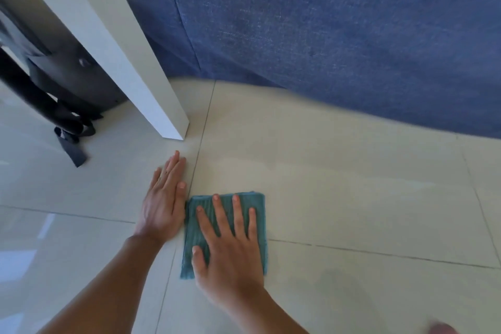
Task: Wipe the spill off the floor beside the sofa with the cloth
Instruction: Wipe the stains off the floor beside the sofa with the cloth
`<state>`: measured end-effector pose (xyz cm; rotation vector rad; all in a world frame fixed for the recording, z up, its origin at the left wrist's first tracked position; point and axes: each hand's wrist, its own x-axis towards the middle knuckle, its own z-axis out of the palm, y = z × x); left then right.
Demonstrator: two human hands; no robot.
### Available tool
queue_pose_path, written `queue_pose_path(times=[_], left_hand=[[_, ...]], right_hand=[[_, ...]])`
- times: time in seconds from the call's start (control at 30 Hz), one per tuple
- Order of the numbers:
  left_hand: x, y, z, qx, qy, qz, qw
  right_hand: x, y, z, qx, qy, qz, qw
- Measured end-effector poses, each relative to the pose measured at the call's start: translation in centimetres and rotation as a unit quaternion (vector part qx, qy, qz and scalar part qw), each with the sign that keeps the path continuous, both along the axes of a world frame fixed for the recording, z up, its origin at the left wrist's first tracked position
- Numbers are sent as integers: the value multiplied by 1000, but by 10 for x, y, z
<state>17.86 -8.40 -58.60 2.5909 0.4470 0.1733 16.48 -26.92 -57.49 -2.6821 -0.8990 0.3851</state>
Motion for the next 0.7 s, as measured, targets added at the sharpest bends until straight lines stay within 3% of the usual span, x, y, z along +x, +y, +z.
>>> queue_pose_path(times=[0.43, 0.7], left_hand=[[2, -2, -2, 55, 42, -1, 998], [1, -2, -1, 38, 21, 11, 999]], right_hand=[[-11, -25, 0, -2, 23, 23, 999], [113, 4, -2, -15, -15, -25, 999]])
